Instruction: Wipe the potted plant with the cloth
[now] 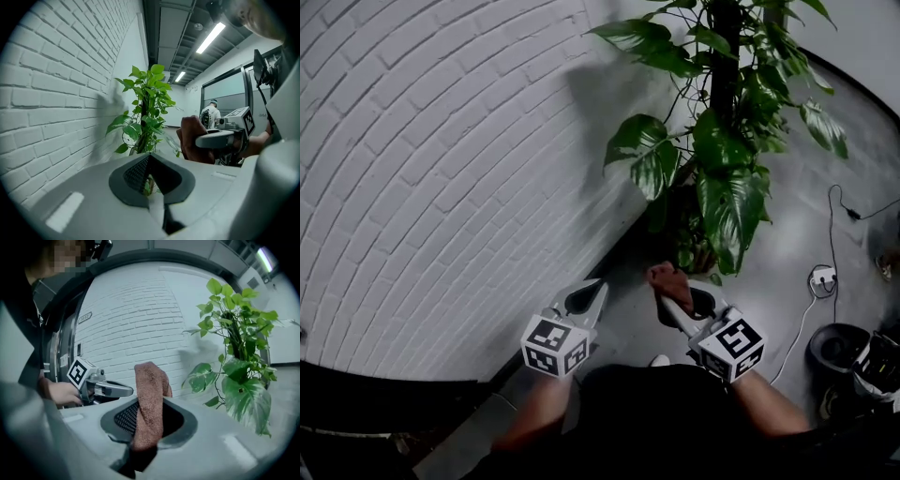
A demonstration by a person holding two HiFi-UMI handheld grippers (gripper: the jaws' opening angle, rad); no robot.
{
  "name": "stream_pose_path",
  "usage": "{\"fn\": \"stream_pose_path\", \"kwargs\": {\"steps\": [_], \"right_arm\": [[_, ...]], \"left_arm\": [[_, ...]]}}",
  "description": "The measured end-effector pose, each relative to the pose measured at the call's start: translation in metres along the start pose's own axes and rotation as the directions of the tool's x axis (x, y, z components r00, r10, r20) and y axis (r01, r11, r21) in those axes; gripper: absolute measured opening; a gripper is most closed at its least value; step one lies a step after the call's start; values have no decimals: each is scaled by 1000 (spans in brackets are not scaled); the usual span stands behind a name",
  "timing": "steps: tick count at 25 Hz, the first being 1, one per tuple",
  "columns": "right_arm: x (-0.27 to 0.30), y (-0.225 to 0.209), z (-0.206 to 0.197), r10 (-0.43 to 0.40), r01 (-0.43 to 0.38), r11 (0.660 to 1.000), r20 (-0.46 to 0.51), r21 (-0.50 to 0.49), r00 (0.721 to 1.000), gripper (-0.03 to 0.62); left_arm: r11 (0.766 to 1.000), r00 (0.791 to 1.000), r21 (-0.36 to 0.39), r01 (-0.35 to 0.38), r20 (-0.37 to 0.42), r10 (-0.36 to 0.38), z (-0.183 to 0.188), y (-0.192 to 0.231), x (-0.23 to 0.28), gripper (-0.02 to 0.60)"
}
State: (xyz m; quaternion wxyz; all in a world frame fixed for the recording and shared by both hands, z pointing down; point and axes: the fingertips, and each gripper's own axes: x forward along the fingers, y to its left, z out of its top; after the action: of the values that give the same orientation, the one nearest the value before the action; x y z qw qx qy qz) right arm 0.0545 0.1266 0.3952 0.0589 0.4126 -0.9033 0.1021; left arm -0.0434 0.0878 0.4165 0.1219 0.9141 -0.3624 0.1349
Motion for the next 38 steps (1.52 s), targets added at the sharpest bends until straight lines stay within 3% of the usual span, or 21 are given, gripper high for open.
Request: {"fn": "stream_pose_path", "kwargs": {"steps": [4,13,24,31,38], "right_arm": [[-1,-2,10,-1,1,1000,14,-23,1000,69],[10,-8,29,-60,65,994,59,-86,996,69],[83,-56,45,-209,210,969,24,-132,978,69],[134,-115,63,-362,362,922,31,-133,932,69],[157,-196,72,-509,508,855,-23,101,861,69]], "left_arm": [[1000,999,14,22,-35,-21,-1,10,23,17],[987,986,38,154,-72,-151,11,11,78,17],[960,957,78,269,-138,-257,21,83,148,17],[928,923,87,361,-173,-343,26,124,209,17],[869,864,97,486,-206,-460,18,135,261,17]]}}
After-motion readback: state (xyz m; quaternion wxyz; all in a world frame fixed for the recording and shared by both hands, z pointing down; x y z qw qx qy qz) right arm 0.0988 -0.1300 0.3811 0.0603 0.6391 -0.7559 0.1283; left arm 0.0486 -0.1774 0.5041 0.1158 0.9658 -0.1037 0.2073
